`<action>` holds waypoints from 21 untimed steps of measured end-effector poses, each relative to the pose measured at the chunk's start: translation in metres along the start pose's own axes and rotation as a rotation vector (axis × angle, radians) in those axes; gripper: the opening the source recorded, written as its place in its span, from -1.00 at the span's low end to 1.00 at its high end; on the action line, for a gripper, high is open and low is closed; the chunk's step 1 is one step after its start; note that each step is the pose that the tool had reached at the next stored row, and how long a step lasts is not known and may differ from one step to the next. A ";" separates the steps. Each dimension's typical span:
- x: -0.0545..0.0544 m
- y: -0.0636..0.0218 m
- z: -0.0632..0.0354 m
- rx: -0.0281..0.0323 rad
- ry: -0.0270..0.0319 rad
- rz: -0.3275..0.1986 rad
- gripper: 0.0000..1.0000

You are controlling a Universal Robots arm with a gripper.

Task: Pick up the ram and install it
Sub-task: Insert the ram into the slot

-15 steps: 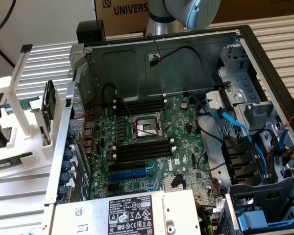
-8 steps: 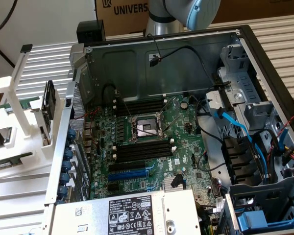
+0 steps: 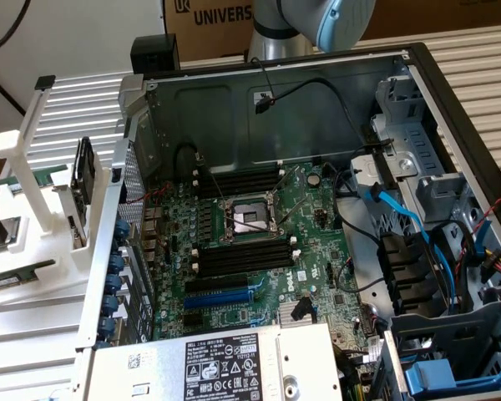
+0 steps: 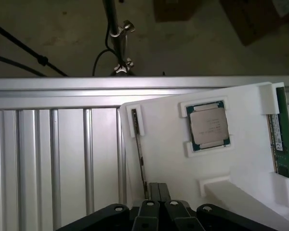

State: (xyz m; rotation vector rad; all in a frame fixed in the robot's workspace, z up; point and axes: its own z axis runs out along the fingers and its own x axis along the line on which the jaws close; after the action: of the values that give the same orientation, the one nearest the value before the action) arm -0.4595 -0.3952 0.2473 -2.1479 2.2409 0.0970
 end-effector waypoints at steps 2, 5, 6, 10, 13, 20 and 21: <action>-0.001 0.0005 0.0000 -0.0056 0.0020 0.000 -0.78; -0.002 0.0014 0.0001 -0.0139 0.0079 0.001 -0.78; -0.002 0.0014 0.0001 -0.0169 0.0131 0.001 -0.78; -0.004 0.0019 0.0019 -0.0173 0.0418 0.002 -0.78; -0.006 0.0047 0.0033 -0.0132 0.0781 0.003 -0.78; -0.007 0.0095 0.0035 0.0016 0.0868 0.003 -0.78; -0.007 0.0095 0.0034 0.0029 0.0867 0.003 -0.78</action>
State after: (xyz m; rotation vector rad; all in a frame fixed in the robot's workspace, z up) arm -0.4687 -0.3877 0.2446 -2.1884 2.2883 0.0007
